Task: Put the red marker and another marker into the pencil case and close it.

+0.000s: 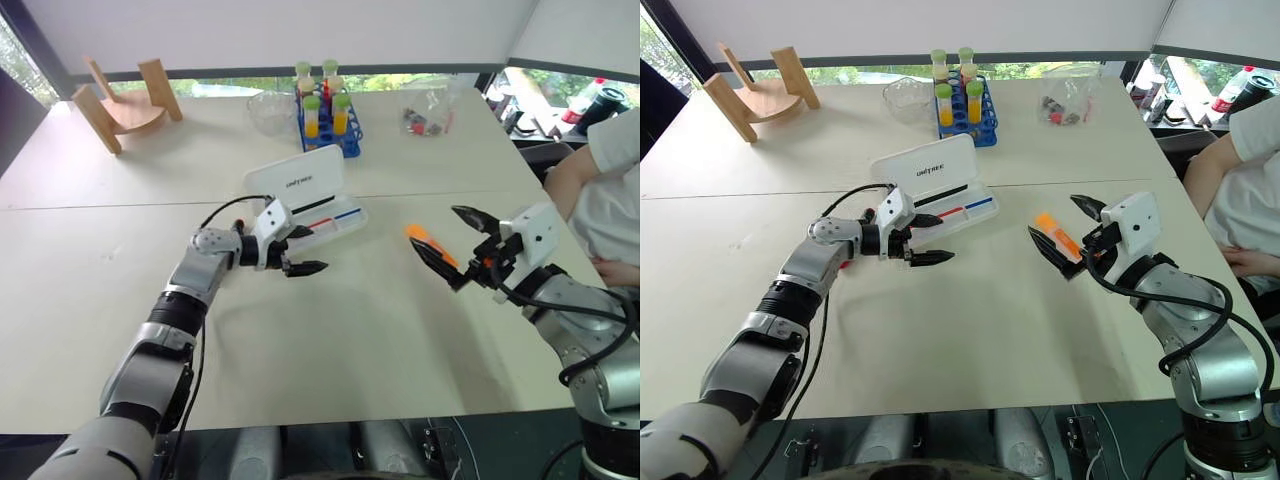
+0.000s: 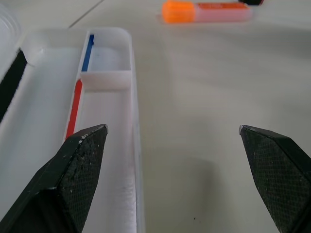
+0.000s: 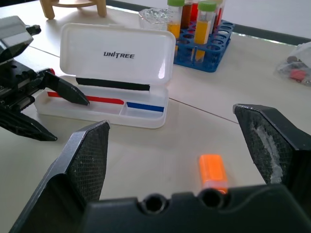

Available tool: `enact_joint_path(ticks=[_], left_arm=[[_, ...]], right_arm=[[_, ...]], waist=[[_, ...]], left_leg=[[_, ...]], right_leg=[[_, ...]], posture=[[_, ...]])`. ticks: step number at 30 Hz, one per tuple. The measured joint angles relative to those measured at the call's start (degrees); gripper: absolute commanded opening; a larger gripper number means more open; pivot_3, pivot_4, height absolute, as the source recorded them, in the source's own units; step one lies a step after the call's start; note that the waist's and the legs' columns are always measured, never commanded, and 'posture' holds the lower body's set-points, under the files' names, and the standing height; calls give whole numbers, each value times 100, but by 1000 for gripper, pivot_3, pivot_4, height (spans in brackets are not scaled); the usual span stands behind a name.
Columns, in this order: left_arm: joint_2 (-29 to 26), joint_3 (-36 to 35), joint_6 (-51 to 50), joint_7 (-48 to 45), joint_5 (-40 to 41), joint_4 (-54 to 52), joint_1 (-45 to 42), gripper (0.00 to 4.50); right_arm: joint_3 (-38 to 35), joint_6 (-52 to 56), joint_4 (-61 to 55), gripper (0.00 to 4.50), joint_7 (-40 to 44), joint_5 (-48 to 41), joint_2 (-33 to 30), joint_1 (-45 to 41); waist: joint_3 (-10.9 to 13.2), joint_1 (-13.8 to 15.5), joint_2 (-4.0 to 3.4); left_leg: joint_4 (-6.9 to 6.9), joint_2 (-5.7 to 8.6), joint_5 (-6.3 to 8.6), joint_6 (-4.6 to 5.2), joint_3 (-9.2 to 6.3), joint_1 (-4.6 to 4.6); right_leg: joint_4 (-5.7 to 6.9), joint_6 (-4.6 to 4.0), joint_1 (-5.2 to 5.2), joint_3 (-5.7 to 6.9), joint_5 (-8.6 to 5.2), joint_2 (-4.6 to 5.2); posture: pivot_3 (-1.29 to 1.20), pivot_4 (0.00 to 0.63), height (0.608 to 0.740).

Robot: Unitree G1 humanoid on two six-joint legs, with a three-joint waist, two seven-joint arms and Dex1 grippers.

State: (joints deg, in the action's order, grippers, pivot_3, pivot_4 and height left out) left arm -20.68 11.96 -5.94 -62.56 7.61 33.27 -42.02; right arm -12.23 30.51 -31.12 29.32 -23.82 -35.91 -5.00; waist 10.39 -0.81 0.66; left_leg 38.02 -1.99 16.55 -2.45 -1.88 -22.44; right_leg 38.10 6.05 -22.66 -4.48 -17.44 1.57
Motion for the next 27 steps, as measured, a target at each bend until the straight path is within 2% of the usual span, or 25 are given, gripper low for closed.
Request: enact_joint_path(ticks=[3,8,11,14,23,27], left_arm=[[47,29,35,127,-145,91,-69,2668],[88,-24,-29,164,-192,143,-95,44],[15,-30,-279,-7,-159,-126,-32,11],[-165,86,-648,-358,-72,-827,289,11],[-1209,306,-1255,-1125,329,-3349,1822,11],[-1385,312,-1009,-1215,331,-3501,1956,11]], right_arm=[[6,0,1,4500,-25,5,12,-49],[6,-1,2,4500,-60,6,23,-99],[1,-1,22,4500,-73,6,23,-135],[-29,0,81,4500,-75,6,8,-209],[-192,23,181,4500,-63,0,-52,-301],[-187,55,250,4500,-5,-2,-79,-385]], waist=[[0,7,0],[-2,13,-3],[-2,1,-3],[-2,-5,-3],[-1,-17,-5],[-1,9,-6]], left_leg=[[4,1,0,0,0,3],[5,1,0,0,-2,7],[4,1,0,0,-1,6],[-1,0,0,0,-2,2],[-4,-4,0,0,2,5],[-1,-3,0,0,2,5]], right_leg=[[1,1,6,0,0,1],[1,1,13,1,1,1],[0,1,10,1,0,1],[-1,1,3,0,-1,0],[1,-1,3,-4,-1,3],[1,-1,6,-1,-1,3]], posture=[[0,150,740],[0,150,740],[0,150,740],[0,150,740],[0,150,740],[0,150,740]])
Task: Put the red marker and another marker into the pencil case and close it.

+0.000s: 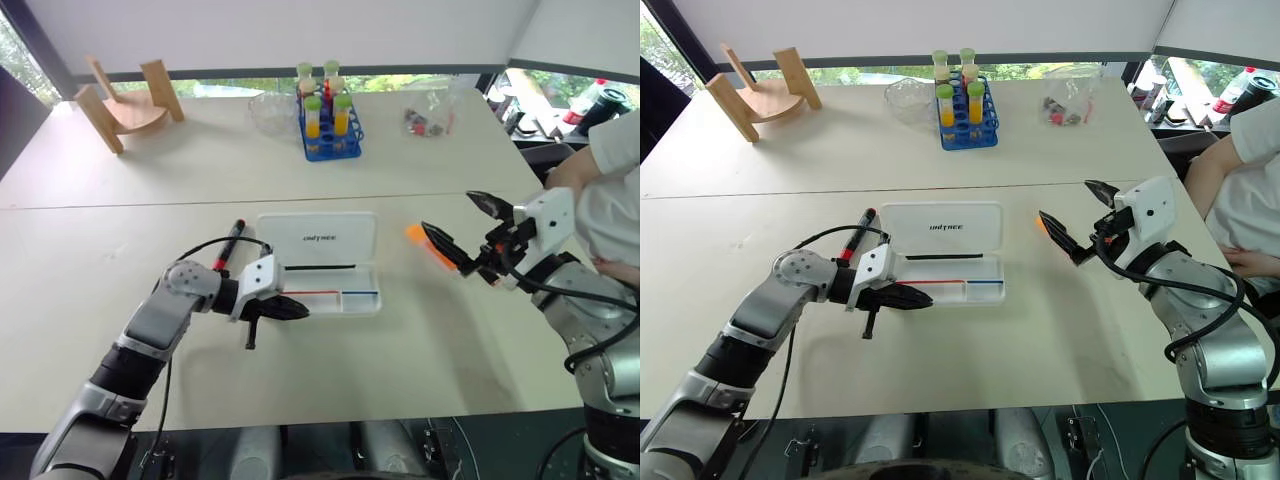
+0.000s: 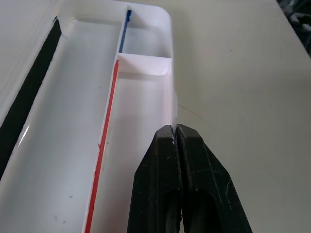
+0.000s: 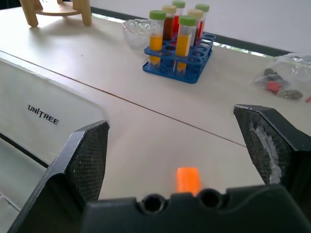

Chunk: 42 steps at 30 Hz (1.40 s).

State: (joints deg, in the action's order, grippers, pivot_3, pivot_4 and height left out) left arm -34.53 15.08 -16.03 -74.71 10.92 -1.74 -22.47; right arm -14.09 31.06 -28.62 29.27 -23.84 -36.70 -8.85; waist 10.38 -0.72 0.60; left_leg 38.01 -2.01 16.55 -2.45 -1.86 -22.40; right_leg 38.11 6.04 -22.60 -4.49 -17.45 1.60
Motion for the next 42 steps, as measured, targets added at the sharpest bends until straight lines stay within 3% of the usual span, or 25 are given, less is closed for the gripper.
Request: enact_joint_path(ticks=[7,12,16,17,20,22,25,27,33,37,42], left_arm=[[118,5,364,118,-83,343,-106,11],[108,-15,226,172,0,346,-107,2307],[63,-308,-97,157,513,-177,23,4347],[26,-406,-187,178,646,-329,39,4455],[-219,-1203,-1175,577,1549,-1066,80,4455],[-400,-2295,-2064,1362,2204,-1344,-68,4455],[-454,-3039,-2598,2480,2242,-1404,-100,4455],[-392,-3146,-2793,3218,1955,-1350,-7,4455],[654,-2891,-3238,4978,1439,-1289,130,4455],[1223,-2377,-3230,5680,1010,-1055,294,4455],[1432,-2234,-2896,6112,564,-652,490,4455]], right_arm=[[35,38,130,4500,114,2,-40,-149],[58,65,146,4500,204,2,-45,-198],[86,75,206,4500,266,7,-58,-249],[93,76,215,4500,271,6,-58,-270],[113,76,276,4500,298,8,-62,-312],[123,75,328,4500,315,14,-62,-324],[127,67,354,4500,316,22,-60,-357],[127,59,361,4500,315,30,-59,-389],[160,51,373,4500,311,53,-46,-460],[169,51,377,4500,284,59,-46,-507],[168,55,372,4500,245,57,-47,-515]], waist=[[0,-9,0],[0,-14,0],[1,-16,1],[1,-17,1],[4,-43,3],[5,-47,0],[4,-42,-2],[4,-26,-1],[5,4,4],[5,-9,4],[4,-23,3]], left_leg=[[2,0,0,0,0,0],[1,0,0,0,-1,-1],[1,-1,0,0,-1,-3],[1,-2,0,0,-1,-3],[1,-6,0,0,-3,-3],[1,-7,0,1,-5,-2],[1,-3,0,1,-3,-1],[1,-1,0,0,-4,-1],[4,4,-1,-2,-5,-3],[3,3,-1,-2,-6,-3],[0,2,-1,-3,-5,-1]], right_leg=[[0,0,0,0,0,-2],[0,0,-2,0,0,-2],[0,0,-4,0,0,-1],[0,0,-4,0,0,-1],[2,0,-6,0,0,-3],[3,0,-5,2,0,-3],[1,2,-3,1,0,0],[2,2,-3,1,0,2],[1,3,0,2,1,10],[2,3,-3,2,1,6],[2,2,-4,0,1,5]], posture=[[0,150,740],[0,150,740],[0,150,740],[0,150,740],[0,150,740],[0,150,740],[0,150,740],[0,150,740],[0,150,740],[0,150,740],[0,150,740]])
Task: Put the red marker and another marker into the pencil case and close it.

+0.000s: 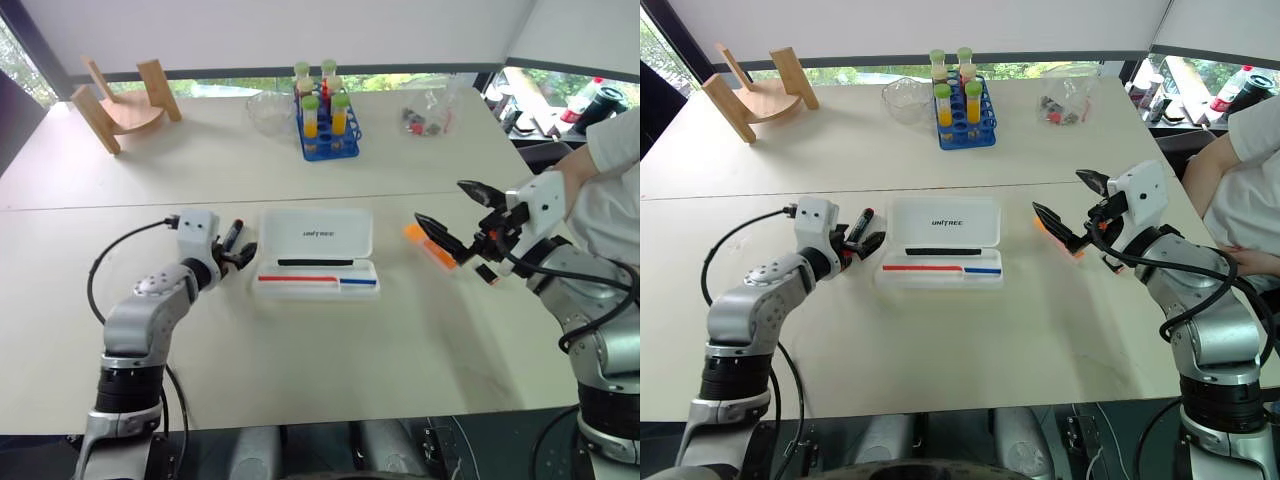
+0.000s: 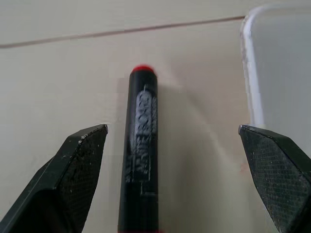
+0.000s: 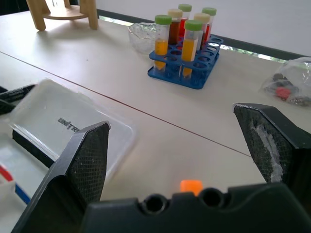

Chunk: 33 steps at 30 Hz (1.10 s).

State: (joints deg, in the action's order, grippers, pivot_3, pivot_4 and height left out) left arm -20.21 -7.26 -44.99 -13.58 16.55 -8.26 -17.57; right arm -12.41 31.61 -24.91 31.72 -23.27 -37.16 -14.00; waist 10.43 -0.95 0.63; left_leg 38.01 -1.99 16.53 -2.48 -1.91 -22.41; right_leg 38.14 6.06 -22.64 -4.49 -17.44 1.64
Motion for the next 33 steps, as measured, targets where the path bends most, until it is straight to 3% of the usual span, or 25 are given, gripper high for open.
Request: enact_joint_path(ticks=[3,5,12,13,17,22,29,32,33], left_arm=[[19,3,300,25,-136,164,37,4455],[20,9,467,14,-200,250,77,3946],[-32,-51,833,-62,-304,440,168,640],[-37,-66,844,-83,-303,437,179,342],[-46,-92,909,-137,-286,406,234,360],[-202,-265,1031,-1107,380,237,396,360],[-1613,-695,975,-3376,1947,-770,-11,360],[-2039,-274,860,-4207,2176,-1009,-72,360],[-2114,153,923,-4531,2058,-975,-209,360]], right_arm=[[0,0,-13,4500,-27,-1,0,1],[0,0,-14,4500,-46,-2,0,2],[0,0,-14,4500,-101,-2,4,0],[5,0,-14,4500,-104,-1,5,-1],[25,0,-14,4500,-107,-2,10,-4],[25,0,-14,4500,-103,-8,9,-14],[22,4,-14,4500,-92,-15,-3,-57],[22,5,-14,4500,-94,-12,-6,-86],[23,7,-13,4500,-99,-7,-5,-114]], waist=[[-1,4,-2],[-2,0,-3],[-4,13,-6],[-4,14,-6],[-4,12,-6],[0,11,0],[2,10,1],[2,6,-2],[3,16,-2]], left_leg=[[1,1,-1,-2,3,2],[0,1,-1,-2,3,4],[0,1,-1,-2,3,5],[0,1,-1,-2,3,5],[0,1,-1,-2,2,5],[0,0,-2,-3,1,0],[-4,1,-2,-5,6,-3],[-6,1,-2,-4,6,-2],[-5,2,-2,-4,5,0]], right_leg=[[0,0,2,-1,0,2],[0,0,3,-1,0,2],[0,0,6,-1,0,3],[0,0,6,-1,0,3],[0,0,6,-1,0,3],[0,-1,1,2,0,2],[-7,-1,1,1,-1,5],[-8,-2,0,1,-1,3],[-7,-2,2,2,-1,2]], posture=[[0,150,740],[0,150,740],[0,150,740],[0,150,740],[0,150,740],[0,150,740],[0,150,740],[0,150,740],[0,150,740]])
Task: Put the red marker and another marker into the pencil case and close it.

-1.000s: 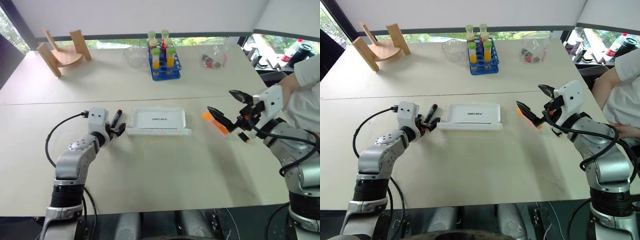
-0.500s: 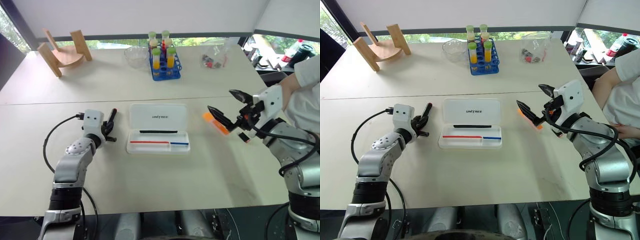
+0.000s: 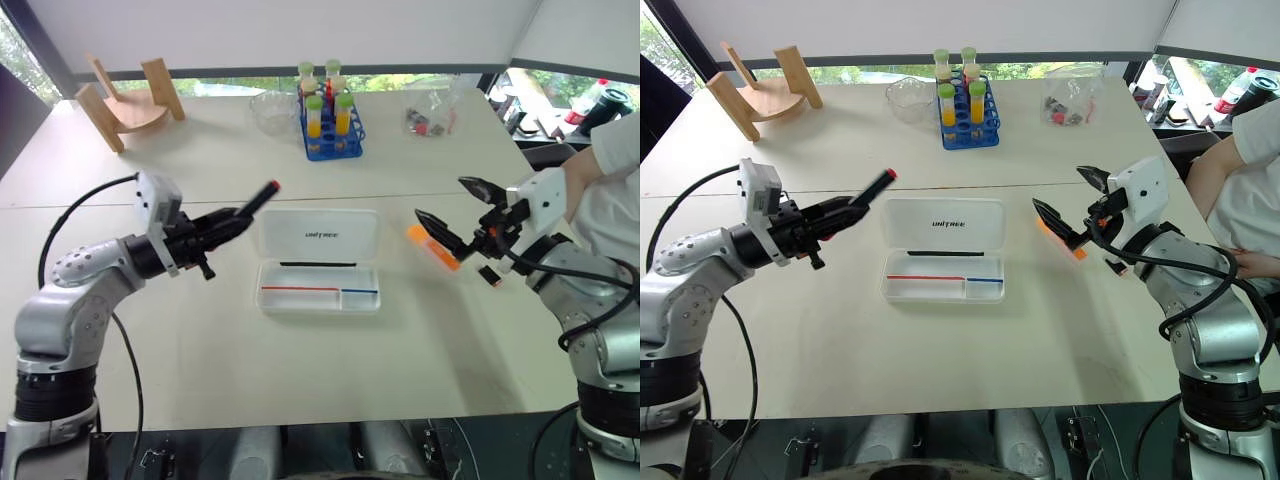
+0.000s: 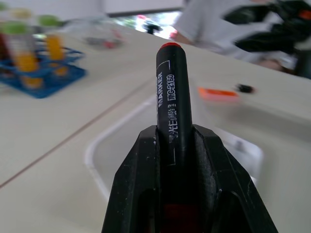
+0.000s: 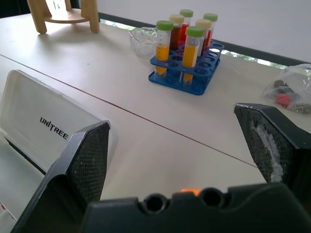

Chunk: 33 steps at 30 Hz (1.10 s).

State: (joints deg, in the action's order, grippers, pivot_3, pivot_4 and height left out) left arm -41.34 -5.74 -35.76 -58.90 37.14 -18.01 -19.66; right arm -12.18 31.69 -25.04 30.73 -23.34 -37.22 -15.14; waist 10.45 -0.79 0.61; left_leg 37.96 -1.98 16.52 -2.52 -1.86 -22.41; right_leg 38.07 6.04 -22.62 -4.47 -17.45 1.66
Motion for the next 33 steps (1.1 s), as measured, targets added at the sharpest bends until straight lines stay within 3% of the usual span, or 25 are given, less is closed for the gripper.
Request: enact_joint_path(ticks=[4,12,13,19,21,23,27,29,33], left_arm=[[152,1275,732,-413,-986,648,-641,360],[790,2513,2355,-630,-2654,2590,-1686,360],[845,2555,2428,-682,-2733,2718,-1759,1403],[868,2685,2898,-972,-3079,3222,-1944,4315],[867,2676,2886,-1051,-3073,3228,-1944,4455],[867,2522,2604,-1141,-2840,3051,-1919,4455],[745,1472,1029,-1161,-1352,1950,-1868,4455],[356,695,194,-1008,-550,1219,-1708,4455],[-310,-247,-734,-770,248,365,-925,4455]], right_arm=[[13,-1,-14,4500,0,0,0,-87],[-22,40,-98,4500,-33,-2,-4,-32],[-44,50,-167,4500,-64,-4,-3,23],[-151,128,-346,4500,-201,-11,4,169],[-151,129,-361,4500,-216,-12,11,170],[-144,153,-360,4500,-218,-13,14,173],[127,396,-188,4500,-235,137,-54,135],[396,584,188,4500,-236,310,-153,52],[656,833,846,4500,-113,434,-223,-190]], waist=[[1,0,1],[1,-8,1],[1,-6,1],[1,-20,1],[1,-14,1],[1,-12,1],[2,-40,1],[3,-99,-2],[6,-201,-9]], left_leg=[[4,3,0,0,0,1],[-2,1,1,3,0,-13],[-2,1,2,5,0,-14],[1,1,2,5,-1,-14],[1,1,2,5,-1,-14],[1,1,2,5,-2,-16],[2,-4,2,5,-4,-17],[0,-6,2,5,-3,-12],[-4,-7,2,5,-2,-7]], right_leg=[[-2,0,5,-2,0,-3],[-2,0,-15,-5,0,-10],[-2,0,-15,-6,0,-9],[2,1,-15,-6,0,-9],[2,1,-15,-6,0,-9],[2,1,-15,-5,0,-8],[5,1,-17,-4,0,-9],[7,1,-17,-5,-1,-10],[6,0,-16,-8,-1,-9]], posture=[[0,150,740],[0,150,740],[0,150,740],[0,150,740],[0,150,740],[0,150,740],[0,150,740],[0,150,740],[0,150,740]])
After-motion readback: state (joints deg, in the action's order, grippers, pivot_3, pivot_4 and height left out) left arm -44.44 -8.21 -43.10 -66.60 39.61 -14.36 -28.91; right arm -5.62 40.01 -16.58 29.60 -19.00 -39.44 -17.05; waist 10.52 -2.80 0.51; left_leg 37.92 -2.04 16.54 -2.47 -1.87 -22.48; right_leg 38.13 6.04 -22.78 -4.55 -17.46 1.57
